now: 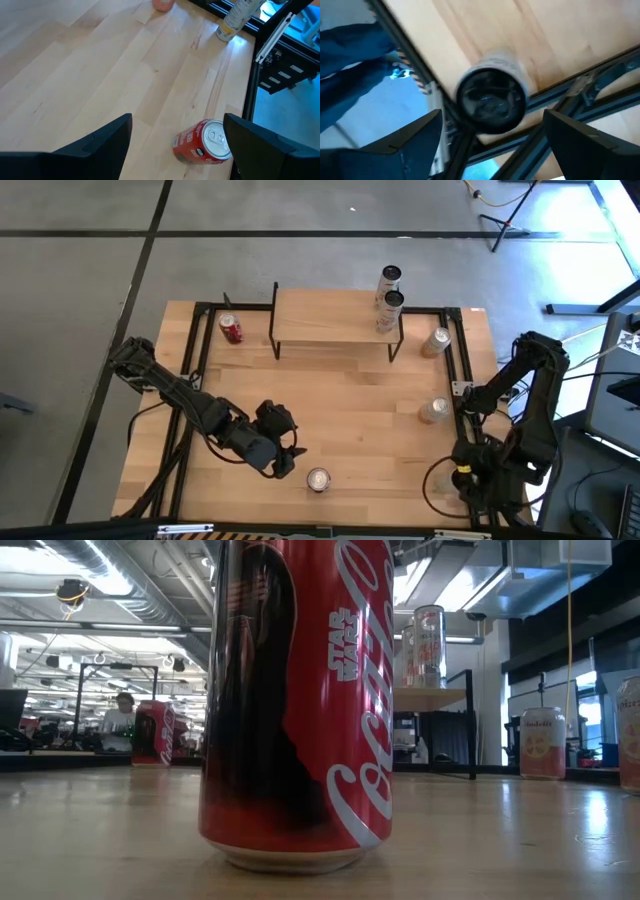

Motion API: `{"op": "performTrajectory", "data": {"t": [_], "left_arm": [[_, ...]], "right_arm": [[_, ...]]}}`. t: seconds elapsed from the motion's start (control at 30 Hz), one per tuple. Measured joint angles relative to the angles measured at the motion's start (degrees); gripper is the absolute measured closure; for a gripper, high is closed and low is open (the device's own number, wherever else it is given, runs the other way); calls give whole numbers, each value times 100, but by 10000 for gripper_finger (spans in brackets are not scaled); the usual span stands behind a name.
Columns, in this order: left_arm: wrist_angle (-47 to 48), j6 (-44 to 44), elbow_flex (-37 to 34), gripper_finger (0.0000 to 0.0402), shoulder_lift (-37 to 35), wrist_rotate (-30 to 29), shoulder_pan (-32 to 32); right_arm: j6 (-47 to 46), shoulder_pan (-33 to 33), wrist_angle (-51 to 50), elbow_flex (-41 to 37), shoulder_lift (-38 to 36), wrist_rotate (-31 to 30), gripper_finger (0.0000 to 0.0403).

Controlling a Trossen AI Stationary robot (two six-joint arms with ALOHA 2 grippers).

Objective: Place canned beverage on shelf
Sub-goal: Put the bottom white-yellow soda can on the shelf

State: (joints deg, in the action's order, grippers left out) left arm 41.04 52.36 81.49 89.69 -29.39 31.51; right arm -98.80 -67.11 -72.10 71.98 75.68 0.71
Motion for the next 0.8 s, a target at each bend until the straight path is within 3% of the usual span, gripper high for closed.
{"op": "performTrajectory", "data": {"t": [0.27, 0.8], "left_arm": [[-1, 0, 0, 100, 0, 0, -11], [-4, -2, 0, 100, 0, 2, -15]], "right_arm": [[144, 0, 81, 53, 277, -374, 68], [366, 0, -351, 53, 796, -265, 68]]}}
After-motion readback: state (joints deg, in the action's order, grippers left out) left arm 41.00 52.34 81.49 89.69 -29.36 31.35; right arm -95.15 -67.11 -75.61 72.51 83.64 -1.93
